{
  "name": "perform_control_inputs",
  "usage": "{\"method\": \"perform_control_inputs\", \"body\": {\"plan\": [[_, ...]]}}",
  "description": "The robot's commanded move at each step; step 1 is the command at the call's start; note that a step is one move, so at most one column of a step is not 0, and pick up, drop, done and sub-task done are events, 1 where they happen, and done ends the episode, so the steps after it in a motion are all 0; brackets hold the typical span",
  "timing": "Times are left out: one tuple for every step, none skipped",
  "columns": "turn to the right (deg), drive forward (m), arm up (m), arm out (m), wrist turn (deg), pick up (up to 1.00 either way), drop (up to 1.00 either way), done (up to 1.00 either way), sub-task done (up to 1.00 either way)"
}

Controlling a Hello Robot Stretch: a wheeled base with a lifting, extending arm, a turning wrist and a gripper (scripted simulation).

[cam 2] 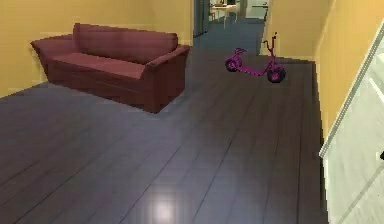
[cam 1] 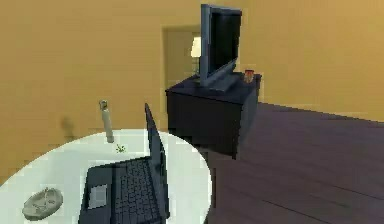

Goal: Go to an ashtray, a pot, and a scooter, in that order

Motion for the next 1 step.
{"method": "perform_control_inputs", "body": {"plan": [[45.0,0.00,0.00,0.00,0.0,0.00,0.00,0.00,0.00]]}}
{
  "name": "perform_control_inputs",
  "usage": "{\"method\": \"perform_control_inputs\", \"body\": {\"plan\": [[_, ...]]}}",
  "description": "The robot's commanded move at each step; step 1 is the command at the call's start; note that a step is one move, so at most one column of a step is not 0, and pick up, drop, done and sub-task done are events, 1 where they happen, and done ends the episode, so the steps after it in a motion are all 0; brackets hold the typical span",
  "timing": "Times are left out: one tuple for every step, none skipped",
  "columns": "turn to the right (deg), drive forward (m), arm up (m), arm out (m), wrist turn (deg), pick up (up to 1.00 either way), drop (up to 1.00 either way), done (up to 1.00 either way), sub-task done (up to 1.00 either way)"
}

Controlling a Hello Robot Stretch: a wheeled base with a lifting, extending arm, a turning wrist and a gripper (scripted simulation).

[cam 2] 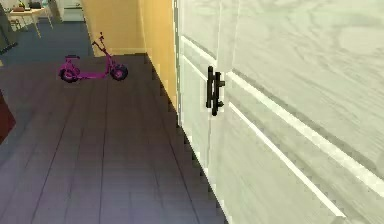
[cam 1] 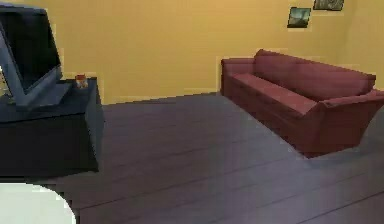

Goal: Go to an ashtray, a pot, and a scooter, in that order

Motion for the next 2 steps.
{"method": "perform_control_inputs", "body": {"plan": [[45.0,0.00,0.00,0.00,0.0,0.00,0.00,0.00,0.00],[9.0,0.00,0.00,0.00,0.0,0.00,0.00,0.00,0.00]]}}
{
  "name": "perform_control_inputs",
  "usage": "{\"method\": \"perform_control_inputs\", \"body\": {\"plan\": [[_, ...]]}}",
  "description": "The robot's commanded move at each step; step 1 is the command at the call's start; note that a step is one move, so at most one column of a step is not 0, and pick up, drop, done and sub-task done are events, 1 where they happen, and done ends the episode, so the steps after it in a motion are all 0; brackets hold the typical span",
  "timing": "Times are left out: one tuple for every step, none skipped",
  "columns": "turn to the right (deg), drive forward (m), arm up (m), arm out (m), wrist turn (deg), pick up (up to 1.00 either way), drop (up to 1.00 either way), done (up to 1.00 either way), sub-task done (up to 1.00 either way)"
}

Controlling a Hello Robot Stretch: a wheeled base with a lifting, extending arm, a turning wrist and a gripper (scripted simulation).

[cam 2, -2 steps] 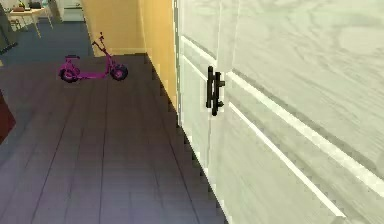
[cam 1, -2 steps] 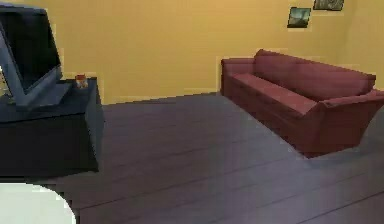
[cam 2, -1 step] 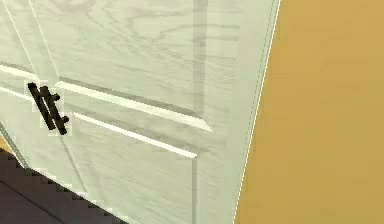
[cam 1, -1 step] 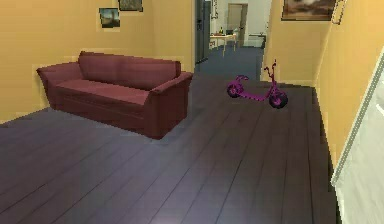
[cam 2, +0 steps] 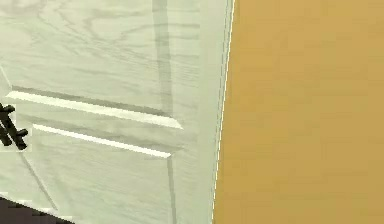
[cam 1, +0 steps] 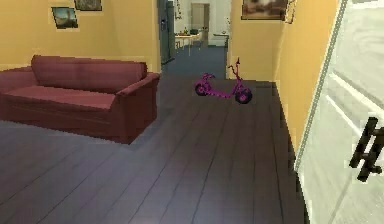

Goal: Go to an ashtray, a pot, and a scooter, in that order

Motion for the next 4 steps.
{"method": "perform_control_inputs", "body": {"plan": [[0.0,1.00,0.00,0.00,0.0,0.00,0.00,0.00,0.00],[0.0,1.00,0.00,0.00,0.0,0.00,0.00,0.00,0.00],[0.0,1.00,0.00,0.00,0.0,0.00,0.00,0.00,0.00],[-3.0,0.00,0.00,0.00,0.0,0.00,0.00,0.00,0.00]]}}
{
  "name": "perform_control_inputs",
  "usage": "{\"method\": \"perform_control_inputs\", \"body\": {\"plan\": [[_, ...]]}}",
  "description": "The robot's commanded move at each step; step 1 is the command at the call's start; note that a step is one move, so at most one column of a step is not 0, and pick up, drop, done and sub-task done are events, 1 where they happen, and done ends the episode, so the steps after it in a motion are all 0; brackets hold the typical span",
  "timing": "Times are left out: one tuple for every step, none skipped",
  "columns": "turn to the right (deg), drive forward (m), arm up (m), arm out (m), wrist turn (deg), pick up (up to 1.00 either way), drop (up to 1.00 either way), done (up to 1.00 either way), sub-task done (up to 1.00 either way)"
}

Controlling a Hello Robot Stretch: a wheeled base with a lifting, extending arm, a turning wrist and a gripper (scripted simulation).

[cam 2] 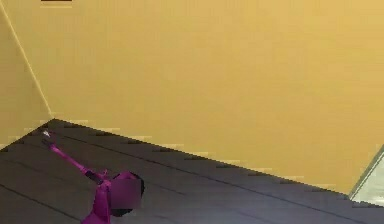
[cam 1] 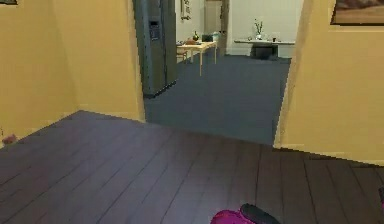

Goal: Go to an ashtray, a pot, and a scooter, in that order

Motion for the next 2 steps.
{"method": "perform_control_inputs", "body": {"plan": [[0.0,0.10,0.00,0.00,0.0,0.00,0.00,0.00,0.00],[-21.0,0.00,0.00,0.00,0.0,0.00,0.00,0.00,0.00]]}}
